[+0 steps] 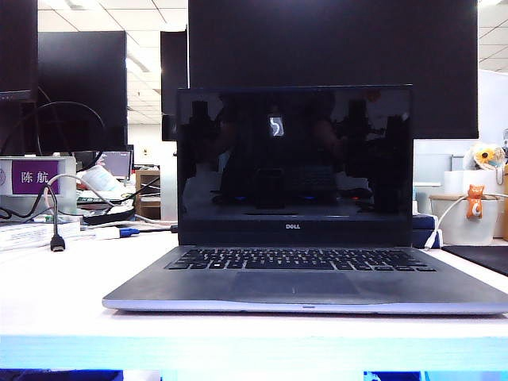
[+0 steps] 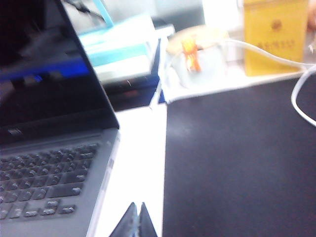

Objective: Close the lid of the gray laptop.

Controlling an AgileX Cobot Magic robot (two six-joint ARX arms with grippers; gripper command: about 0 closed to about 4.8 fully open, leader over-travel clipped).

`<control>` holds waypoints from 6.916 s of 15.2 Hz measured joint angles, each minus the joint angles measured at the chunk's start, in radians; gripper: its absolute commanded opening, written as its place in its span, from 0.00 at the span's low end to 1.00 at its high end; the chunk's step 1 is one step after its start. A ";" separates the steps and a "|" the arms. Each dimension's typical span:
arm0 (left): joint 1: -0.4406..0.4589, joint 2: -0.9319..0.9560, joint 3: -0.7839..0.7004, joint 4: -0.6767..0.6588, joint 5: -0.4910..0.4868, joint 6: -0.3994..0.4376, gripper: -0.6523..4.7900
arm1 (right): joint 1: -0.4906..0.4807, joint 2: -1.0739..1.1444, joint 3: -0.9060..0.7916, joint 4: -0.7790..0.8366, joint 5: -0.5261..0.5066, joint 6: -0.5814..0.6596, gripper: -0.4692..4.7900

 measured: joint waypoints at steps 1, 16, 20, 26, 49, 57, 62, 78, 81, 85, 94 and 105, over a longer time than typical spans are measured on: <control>0.000 0.000 0.000 0.000 0.010 0.000 0.11 | 0.000 0.000 0.000 0.001 0.005 -0.010 0.08; 0.000 0.007 0.161 0.000 0.071 -0.218 0.11 | 0.000 0.000 0.034 -0.021 -0.005 0.055 0.08; 0.000 0.104 0.282 -0.007 0.051 -0.201 0.11 | 0.000 0.014 0.163 -0.039 0.050 0.072 0.08; 0.000 0.532 0.585 0.035 0.069 -0.055 0.11 | -0.001 0.283 0.374 -0.060 0.050 0.078 0.08; -0.244 1.690 1.840 -0.490 0.334 0.326 0.11 | 0.000 0.855 0.935 -0.395 -0.342 -0.227 0.08; -0.269 1.942 2.055 -0.711 0.478 0.308 0.11 | 0.000 0.855 0.935 -0.395 -0.385 -0.228 0.08; -0.352 1.962 2.084 -0.793 0.301 0.337 0.11 | 0.000 0.855 0.935 -0.395 -0.391 -0.228 0.08; -0.519 1.981 2.082 -1.120 0.190 0.260 0.11 | 0.000 0.855 0.935 -0.399 -0.401 -0.229 0.08; -0.555 1.981 2.080 -1.155 0.193 0.246 0.11 | 0.000 0.855 0.935 -0.402 -0.399 -0.230 0.08; -0.612 1.970 2.040 -1.132 0.188 0.196 0.11 | -0.001 0.855 0.933 -0.405 -0.398 -0.230 0.08; -0.653 1.696 1.499 -0.782 0.147 0.117 0.11 | -0.001 0.855 0.933 -0.430 -0.399 -0.238 0.08; -0.653 1.569 1.145 -0.456 0.140 0.048 0.11 | -0.001 0.855 0.933 -0.454 -0.398 -0.238 0.08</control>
